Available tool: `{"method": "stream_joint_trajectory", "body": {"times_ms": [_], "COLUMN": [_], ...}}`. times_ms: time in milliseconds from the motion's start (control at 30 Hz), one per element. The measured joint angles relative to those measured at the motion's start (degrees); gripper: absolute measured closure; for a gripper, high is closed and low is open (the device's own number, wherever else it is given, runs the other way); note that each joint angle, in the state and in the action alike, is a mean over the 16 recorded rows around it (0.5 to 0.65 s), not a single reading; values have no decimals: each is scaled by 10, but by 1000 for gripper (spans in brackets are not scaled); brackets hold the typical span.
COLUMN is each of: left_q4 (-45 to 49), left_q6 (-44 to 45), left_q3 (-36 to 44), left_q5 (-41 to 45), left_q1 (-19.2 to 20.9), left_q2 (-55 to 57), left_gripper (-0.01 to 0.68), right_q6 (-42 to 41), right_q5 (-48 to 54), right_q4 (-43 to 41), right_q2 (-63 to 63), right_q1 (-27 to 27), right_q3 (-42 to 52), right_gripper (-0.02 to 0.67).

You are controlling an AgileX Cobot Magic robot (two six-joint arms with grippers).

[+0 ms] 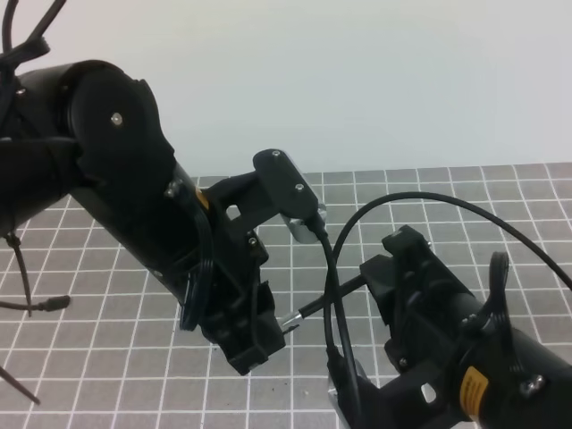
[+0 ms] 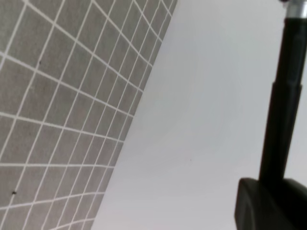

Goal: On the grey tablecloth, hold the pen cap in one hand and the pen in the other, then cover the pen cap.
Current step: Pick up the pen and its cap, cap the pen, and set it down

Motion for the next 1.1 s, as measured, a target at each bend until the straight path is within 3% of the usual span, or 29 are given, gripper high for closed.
{"method": "stream_joint_trajectory", "body": {"times_ms": [1100], "left_q4": [-59], "left_q6": [-14], "left_q3": [-72], "left_q5": [1], "left_q1": [-7], "left_q2": [56], "left_gripper": [668], "right_q6": [-43], "right_q5": [-1], "right_q4": [-9], "right_q2": [40], "right_q1": [21], "right_q3": [-2], "right_gripper": [577]}}
